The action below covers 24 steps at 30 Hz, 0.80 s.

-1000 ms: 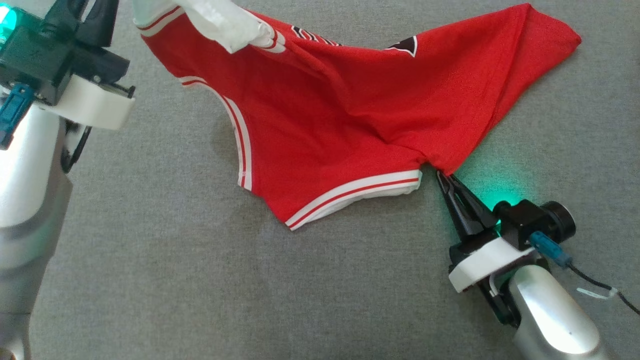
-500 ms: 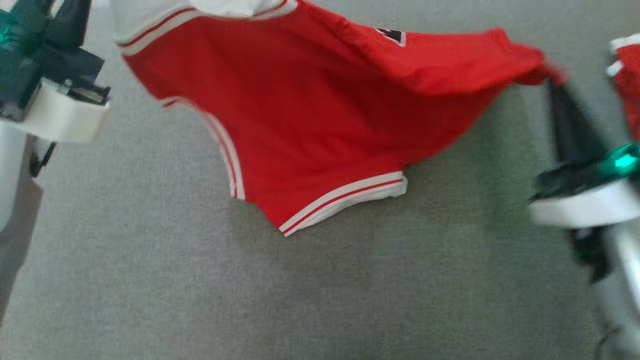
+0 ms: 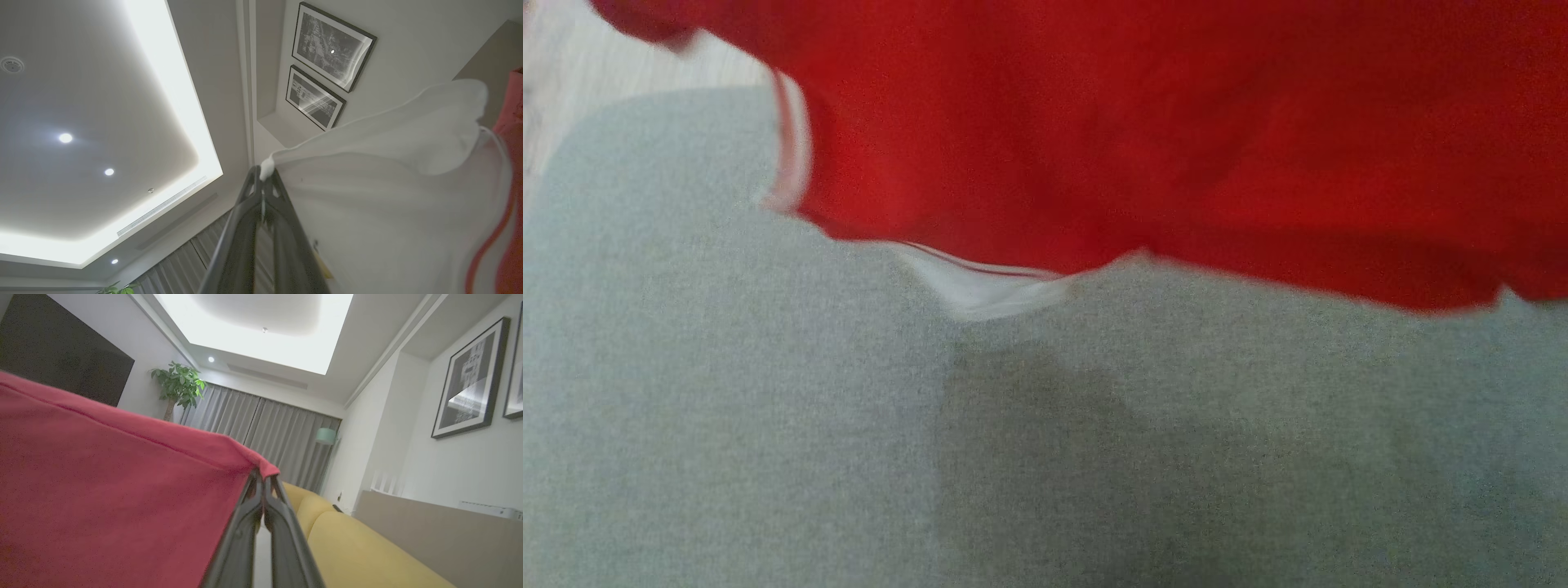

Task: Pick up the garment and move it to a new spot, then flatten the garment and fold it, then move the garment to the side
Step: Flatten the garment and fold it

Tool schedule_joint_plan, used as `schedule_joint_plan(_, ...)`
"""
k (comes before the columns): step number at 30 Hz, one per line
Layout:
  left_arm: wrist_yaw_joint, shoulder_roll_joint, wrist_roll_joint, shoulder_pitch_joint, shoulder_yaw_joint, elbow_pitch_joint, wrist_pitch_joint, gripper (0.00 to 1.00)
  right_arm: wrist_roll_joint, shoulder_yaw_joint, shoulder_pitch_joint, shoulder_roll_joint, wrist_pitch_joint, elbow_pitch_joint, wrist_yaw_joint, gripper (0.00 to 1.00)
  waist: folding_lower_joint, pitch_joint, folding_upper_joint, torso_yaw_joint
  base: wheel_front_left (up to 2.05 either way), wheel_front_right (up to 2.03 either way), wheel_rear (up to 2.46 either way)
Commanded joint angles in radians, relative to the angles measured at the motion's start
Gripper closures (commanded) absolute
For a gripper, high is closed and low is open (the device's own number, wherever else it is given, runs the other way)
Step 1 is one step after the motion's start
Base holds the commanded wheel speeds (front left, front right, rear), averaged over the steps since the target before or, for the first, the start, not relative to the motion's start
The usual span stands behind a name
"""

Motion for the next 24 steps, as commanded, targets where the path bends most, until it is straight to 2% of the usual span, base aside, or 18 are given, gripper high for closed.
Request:
schedule_joint_plan(1,0.002,0.057,-0.028,-0.068,0.009,0.002,0.024,1.00,0.024,0.024,-0.045,-0.023,0.029,-0.009,0.007,1.00,0.0002,0.022,-0.0001,0.003,0.00,0.00,0.00)
schedule_joint_plan(6,0.002,0.083,-0.138,-0.238,-0.142,0.131,0.078,1.00,0.086,0.114,-0.214,-0.009,0.090,0.096,0.007,1.00,0.0002,0.131,-0.0001,0.006,0.00,0.00,0.00)
schedule_joint_plan(11,0.002,0.064,-0.143,-0.428,-0.248,0.304,0.034,1.00,0.039,0.193,-0.414,0.032,0.055,0.258,0.007,1.00,0.0002,0.265,-0.0001,0.002,0.00,0.00,0.00)
schedule_joint_plan(15,0.002,0.017,-0.101,-0.578,-0.253,0.425,-0.014,1.00,-0.017,0.204,-0.558,0.058,-0.023,0.376,0.007,1.00,0.0002,0.336,-0.0001,-0.002,0.00,0.00,0.00)
schedule_joint_plan(18,0.002,-0.015,-0.080,-0.644,-0.243,0.461,-0.026,1.00,-0.047,0.198,-0.630,0.060,-0.083,0.433,0.007,1.00,0.0002,0.368,-0.0001,-0.001,0.00,0.00,0.00)
schedule_joint_plan(22,0.002,-0.027,-0.094,-0.646,-0.230,0.410,-0.027,1.00,-0.058,0.206,-0.645,0.050,-0.119,0.467,0.007,1.00,0.0002,0.390,-0.0001,0.002,0.00,0.00,0.00)
schedule_joint_plan(24,0.002,-0.015,-0.119,-0.609,-0.228,0.358,-0.027,1.00,-0.054,0.217,-0.624,0.037,-0.128,0.479,0.007,1.00,0.0002,0.404,-0.0001,0.008,0.00,0.00,0.00)
